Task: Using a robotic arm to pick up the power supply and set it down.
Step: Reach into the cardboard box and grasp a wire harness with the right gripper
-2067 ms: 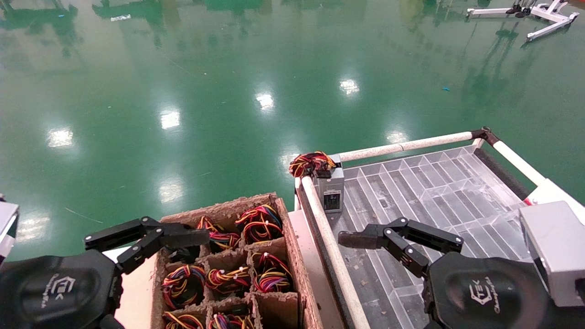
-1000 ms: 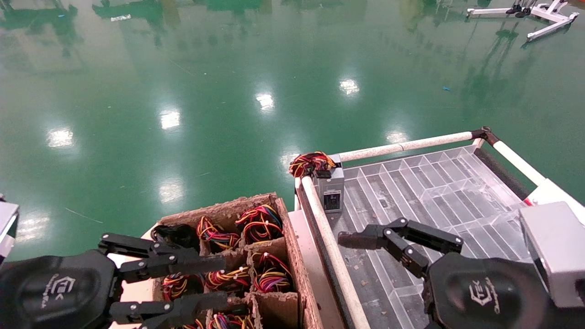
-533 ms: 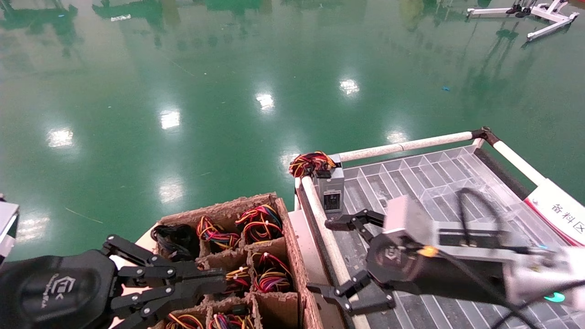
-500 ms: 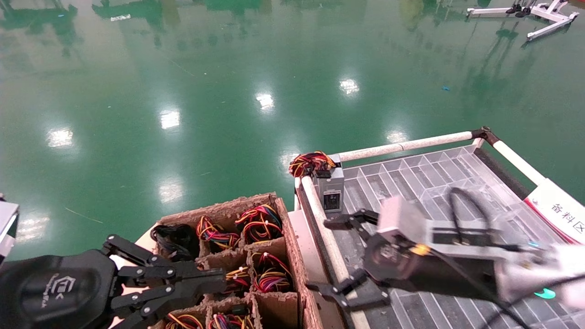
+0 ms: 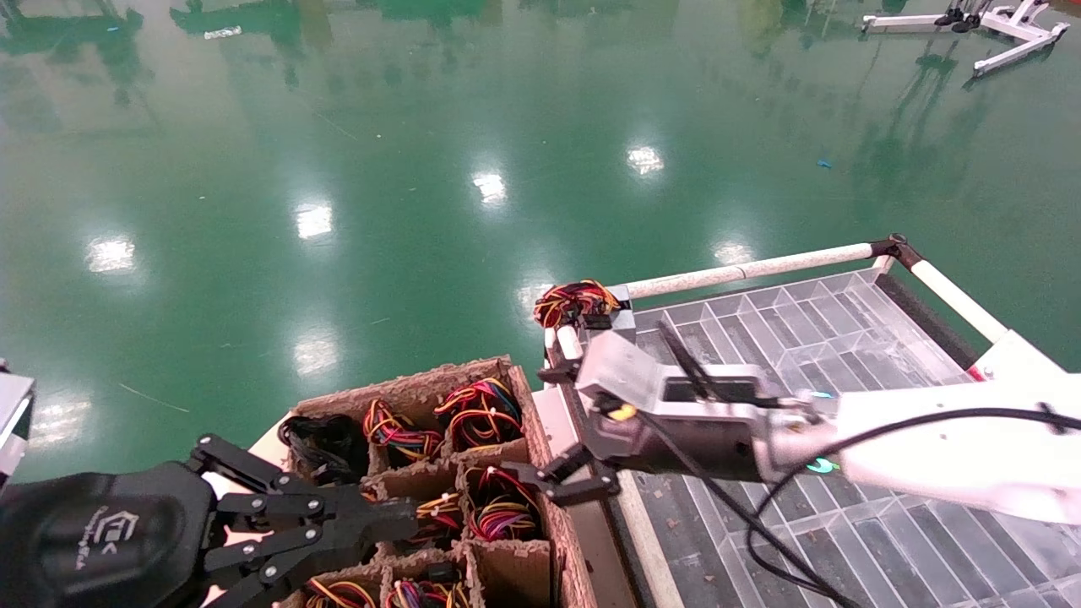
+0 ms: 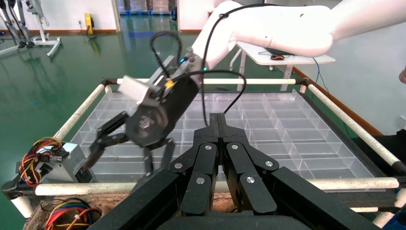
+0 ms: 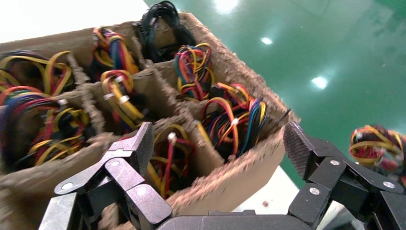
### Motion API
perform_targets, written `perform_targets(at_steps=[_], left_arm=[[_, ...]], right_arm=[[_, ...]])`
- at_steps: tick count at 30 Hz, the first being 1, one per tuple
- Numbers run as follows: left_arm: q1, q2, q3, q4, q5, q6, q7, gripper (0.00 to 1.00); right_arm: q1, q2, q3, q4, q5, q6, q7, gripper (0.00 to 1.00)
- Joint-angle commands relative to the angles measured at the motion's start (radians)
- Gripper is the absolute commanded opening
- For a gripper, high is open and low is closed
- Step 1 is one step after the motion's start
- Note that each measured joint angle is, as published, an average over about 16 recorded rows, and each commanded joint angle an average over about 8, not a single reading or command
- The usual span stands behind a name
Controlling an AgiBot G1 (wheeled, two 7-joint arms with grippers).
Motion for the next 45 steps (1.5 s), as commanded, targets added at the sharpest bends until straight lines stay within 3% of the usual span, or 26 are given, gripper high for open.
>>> perform_targets(at_steps=[1,4,11,15,22,45], left_arm=[[0.0,0.0,0.0,0.0,0.0,0.0,0.0,0.11],[0.0,0.0,0.0,0.0,0.0,0.0,0.0,0.25],[0.0,0.0,0.0,0.0,0.0,0.0,0.0,0.76],[0.0,0.0,0.0,0.0,0.0,0.0,0.0,0.89],[0.0,0.0,0.0,0.0,0.0,0.0,0.0,0.99],[0.0,0.0,0.0,0.0,0.0,0.0,0.0,1.0]], right_arm=[[0.013,-0.03,-0.008,-0.024,-0.019,0.021,-0.017,0.0],[0.029,-0.071,-0.025,-0.053,-0.054,0.05,-0.039,0.0],[0.066,-0.148,-0.056,-0.129,-0.125,0.12,-0.083,0.0],[0.076,-0.178,-0.061,-0.17,-0.14,0.149,-0.106,0.0],[0.086,-0.208,-0.062,-0.234,-0.138,0.154,-0.149,0.0],[0.108,-0.222,-0.057,-0.307,-0.123,0.133,-0.193,0.0]])
